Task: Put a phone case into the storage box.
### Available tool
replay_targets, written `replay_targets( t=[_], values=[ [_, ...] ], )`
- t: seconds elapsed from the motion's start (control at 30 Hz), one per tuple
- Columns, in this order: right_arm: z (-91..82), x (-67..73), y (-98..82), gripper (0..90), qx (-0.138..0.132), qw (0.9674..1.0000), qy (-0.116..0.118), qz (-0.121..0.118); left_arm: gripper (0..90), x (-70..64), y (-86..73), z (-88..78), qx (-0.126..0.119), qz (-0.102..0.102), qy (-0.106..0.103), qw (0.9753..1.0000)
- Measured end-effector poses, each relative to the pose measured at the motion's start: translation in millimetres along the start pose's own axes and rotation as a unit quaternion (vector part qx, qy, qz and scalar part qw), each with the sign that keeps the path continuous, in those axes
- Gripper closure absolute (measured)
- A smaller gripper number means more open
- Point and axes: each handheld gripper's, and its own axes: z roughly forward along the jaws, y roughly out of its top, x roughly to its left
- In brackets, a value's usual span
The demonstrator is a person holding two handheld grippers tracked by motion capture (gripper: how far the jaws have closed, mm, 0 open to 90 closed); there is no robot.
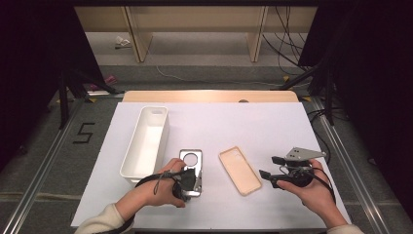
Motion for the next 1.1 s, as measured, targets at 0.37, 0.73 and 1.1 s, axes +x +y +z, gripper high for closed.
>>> replay_targets(
  t=[0.37, 0.73, 1.1],
  values=[
    [0.2, 0.4, 0.0, 28.4, 0.001, 1.0000, 0.002, 0.000, 31.2, 1.0, 0.8, 4.5, 0.011, 0.005, -0.001, 0.9999],
    [0.0, 1.1, 0.4, 26.7, -0.005, 1.0000, -0.002, -0.003, 33.5, 1.2, 1.7, 6.9, 0.012, 0.005, -0.002, 0.9999],
    [0.5, 1.3, 0.2, 26.1, -0.005, 1.0000, 0.001, -0.001, 38.9, 2.5, 4.0, 6.7, 0.021, 0.020, -0.010, 0.9995]
  ],
)
